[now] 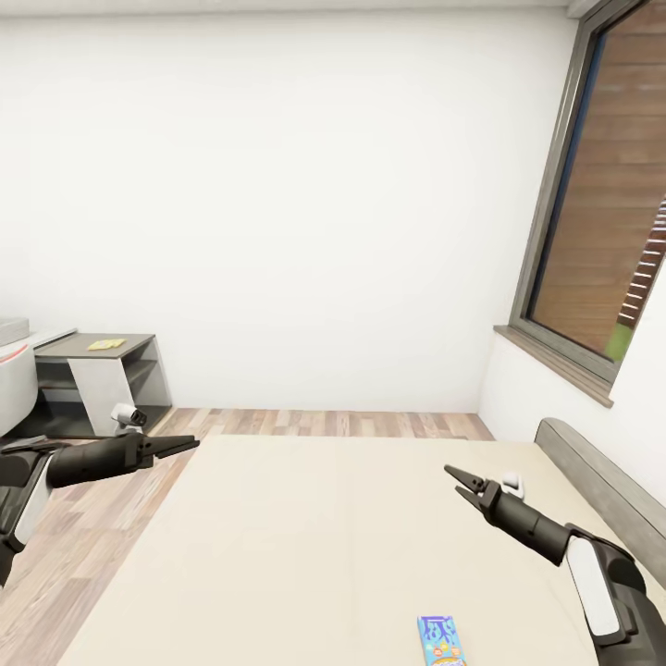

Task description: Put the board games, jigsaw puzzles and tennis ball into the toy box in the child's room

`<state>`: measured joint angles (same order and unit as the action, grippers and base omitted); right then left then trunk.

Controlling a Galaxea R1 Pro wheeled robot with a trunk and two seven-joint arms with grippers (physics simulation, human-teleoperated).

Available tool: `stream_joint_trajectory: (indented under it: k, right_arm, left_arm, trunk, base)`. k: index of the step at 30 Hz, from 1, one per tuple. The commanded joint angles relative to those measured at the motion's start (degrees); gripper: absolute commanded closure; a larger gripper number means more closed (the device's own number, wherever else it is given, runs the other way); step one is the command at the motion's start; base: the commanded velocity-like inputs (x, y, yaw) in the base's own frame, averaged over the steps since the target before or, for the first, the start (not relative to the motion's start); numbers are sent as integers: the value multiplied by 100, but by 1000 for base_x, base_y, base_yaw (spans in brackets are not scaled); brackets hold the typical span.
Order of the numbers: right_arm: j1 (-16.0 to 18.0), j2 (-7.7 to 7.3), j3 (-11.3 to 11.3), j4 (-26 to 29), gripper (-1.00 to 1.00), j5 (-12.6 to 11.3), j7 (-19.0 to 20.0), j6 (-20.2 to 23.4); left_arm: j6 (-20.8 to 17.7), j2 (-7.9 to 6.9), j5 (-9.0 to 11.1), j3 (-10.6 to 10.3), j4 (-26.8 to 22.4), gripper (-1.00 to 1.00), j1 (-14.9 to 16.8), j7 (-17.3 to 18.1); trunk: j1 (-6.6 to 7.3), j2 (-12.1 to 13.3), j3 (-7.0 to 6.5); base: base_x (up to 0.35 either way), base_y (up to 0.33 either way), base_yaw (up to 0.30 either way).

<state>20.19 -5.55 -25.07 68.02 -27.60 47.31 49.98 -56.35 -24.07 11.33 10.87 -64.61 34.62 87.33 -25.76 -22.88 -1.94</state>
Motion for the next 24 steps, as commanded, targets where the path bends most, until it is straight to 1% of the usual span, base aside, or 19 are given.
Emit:
stream_joint_trajectory:
  k: [1, 4, 5, 7, 8, 9, 10, 12, 13, 14, 15, 16, 17, 18, 20, 21, 22, 24]
  right_arm:
    - [3, 1, -11, -7, -100, 9, -48, 25]
    - [25, 0, -12, -10, -100, 17, -566, 22]
    - [41, -1, -10, -9, -100, 17, -915, 25]
    - [84, -1, -2, -9, -100, 3, -1780, 23]
    - [107, 0, 10, -8, -100, -1, -2018, 24]
    - [173, 0, 59, -8, -100, -9, -2494, 34]
    - [245, 1, 151, -10, -100, -15, -2955, 37]
    - [366, 23, 473, -64, -100, -23, -3755, 25]
    - [439, 34, 636, -155, -100, -36, -4055, 7]
    - [516, 32, 750, -290, -100, -53, -4269, -44]
    - [588, 19, 822, -458, -100, -66, -4412, -122]
    - [617, 12, 848, -547, -100, -67, -4469, -165]
    - [663, 2, 885, -715, -100, -50, -4554, -252]
    - [699, -9, 909, -857, -100, -32, -4603, -319]
    - [741, -21, 944, -1025, -100, -12, -4653, -399]
    - [746, -23, 951, -1047, -100, -11, -4656, -408]
    - [754, -27, 960, -1078, -100, -12, -4655, -418]
    - [762, -31, 972, -1105, -100, -10, -4670, -424]
  left_arm:
    - [-64, -1, -2, -1, 1, -100, 1, 17]
    - [-67, -1, -5, 0, 1, -100, 4, 8]
    - [-68, -1, -6, -2, 1, -100, 3, 3]
    - [-70, -1, -12, -7, 1, -100, 3, -8]
    - [-72, -1, -15, -9, 1, -100, 3, -11]
    - [-73, 1, -19, -11, 1, -100, 2, -15]
    - [-72, 10, -21, -12, 1, -100, 4, -21]
    - [-70, 59, -38, -15, 1, -100, 2, -29]
    - [-70, 98, -47, -18, 1, -100, 3, -37]
    - [-70, 150, -63, -25, 1, -100, 2, -66]
    - [-70, 223, -101, -37, 1, -100, 2, -167]
    - [-70, 273, -133, -47, 1, -100, 2, -254]
    - [-69, 393, -229, -63, 1, -100, 5, -502]
    - [-69, 539, -336, -66, 1, -100, 7, -827]
    - [-62, 807, -471, -61, 1, -100, 9, -1480]
    - [-61, 855, -493, -61, 1, -100, 9, -1625]
    - [-61, 923, -525, -63, 3, -100, 9, -1877]
    - [-61, 996, -560, -65, 4, -100, 10, -2252]
  trunk:
    - [-2, -4, 3]
    - [-2, -4, 3]
    - [-2, -4, 3]
    - [-2, -4, 3]
    - [-2, -4, 3]
    - [-2, -4, 3]
    - [-2, -4, 3]
    - [-2, -4, 3]
    - [-2, -4, 3]
    - [-2, -4, 3]
    - [-2, -4, 3]
    - [-2, -4, 3]
    - [-2, -4, 3]
    - [-2, -4, 3]
    - [-2, -4, 3]
    - [-2, -4, 3]
    - [-2, -4, 3]
    - [-2, -4, 3]
  base:
    - [0, 0, 0]
    - [0, 0, 0]
    - [0, 0, 0]
    - [0, 0, 0]
    - [0, 0, 0]
    - [0, 0, 0]
    - [0, 0, 0]
    - [0, 0, 0]
    - [0, 0, 0]
    - [0, 0, 0]
    - [0, 0, 0]
    - [0, 0, 0]
    - [0, 0, 0]
    - [0, 0, 0]
    - [0, 0, 0]
    - [0, 0, 0]
    - [0, 0, 0]
    - [0, 0, 0]
